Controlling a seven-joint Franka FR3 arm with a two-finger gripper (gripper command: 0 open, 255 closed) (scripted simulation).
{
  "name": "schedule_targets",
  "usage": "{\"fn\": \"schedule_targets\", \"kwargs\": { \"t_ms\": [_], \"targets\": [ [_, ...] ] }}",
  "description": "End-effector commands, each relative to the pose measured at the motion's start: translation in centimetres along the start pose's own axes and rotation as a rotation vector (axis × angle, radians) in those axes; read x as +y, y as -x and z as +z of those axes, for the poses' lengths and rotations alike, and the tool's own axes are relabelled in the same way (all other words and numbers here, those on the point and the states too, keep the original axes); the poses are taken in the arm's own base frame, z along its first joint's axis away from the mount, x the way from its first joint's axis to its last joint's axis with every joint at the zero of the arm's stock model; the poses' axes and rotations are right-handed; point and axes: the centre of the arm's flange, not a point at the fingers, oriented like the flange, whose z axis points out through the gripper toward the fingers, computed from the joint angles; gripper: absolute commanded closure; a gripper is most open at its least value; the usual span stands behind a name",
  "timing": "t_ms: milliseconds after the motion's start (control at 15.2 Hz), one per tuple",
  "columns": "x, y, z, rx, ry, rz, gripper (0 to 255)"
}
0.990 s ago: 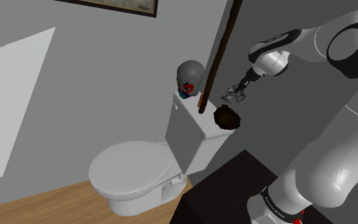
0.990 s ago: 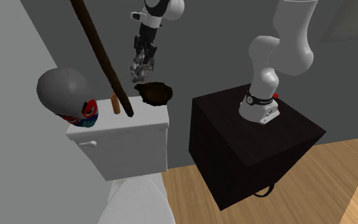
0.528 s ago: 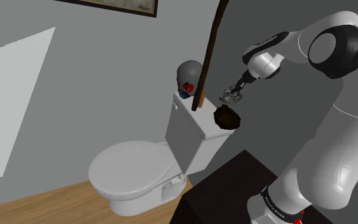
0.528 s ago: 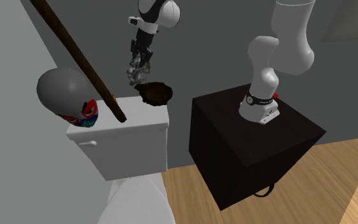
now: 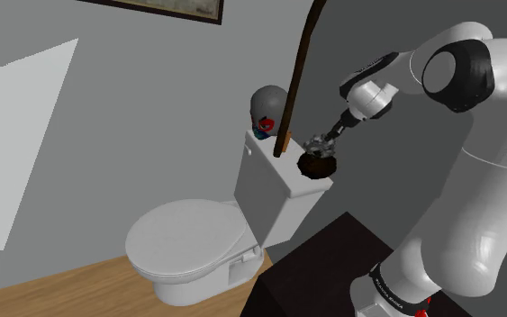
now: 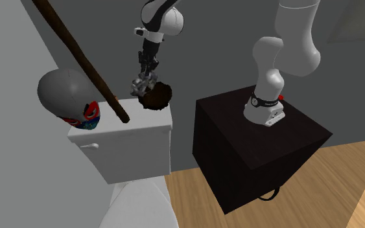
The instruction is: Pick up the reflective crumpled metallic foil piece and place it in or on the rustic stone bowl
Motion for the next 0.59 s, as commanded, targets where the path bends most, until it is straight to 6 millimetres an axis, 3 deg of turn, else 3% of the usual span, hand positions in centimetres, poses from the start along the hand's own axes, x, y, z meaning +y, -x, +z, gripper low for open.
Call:
{"fn": "schedule_targets", "kwargs": {
  "t_ms": [0,66,132,264,330,396,462,528],
  "targets": [
    [0.3,6.5,-0.3,0.016,-0.228,0.151,255],
    [0.3,6.5,-0.3,0.016,-0.228,0.151,255],
    [0.4,7.1,-0.3,0.021,-0.227,0.151,0],
    [-2.0,8.4,1.5,0.032,-0.227,0.148,0],
    [-2.0,10.0,1.8,0.04,-0.221,0.148,0],
    [-1.0,9.8,3.2,0.053,-0.213,0.146,0],
    [0.3,6.5,-0.3,0.016,-0.228,0.151,0],
    [0.6,6.6,-1.6,0.016,-0.228,0.151,0]
  ]
}}
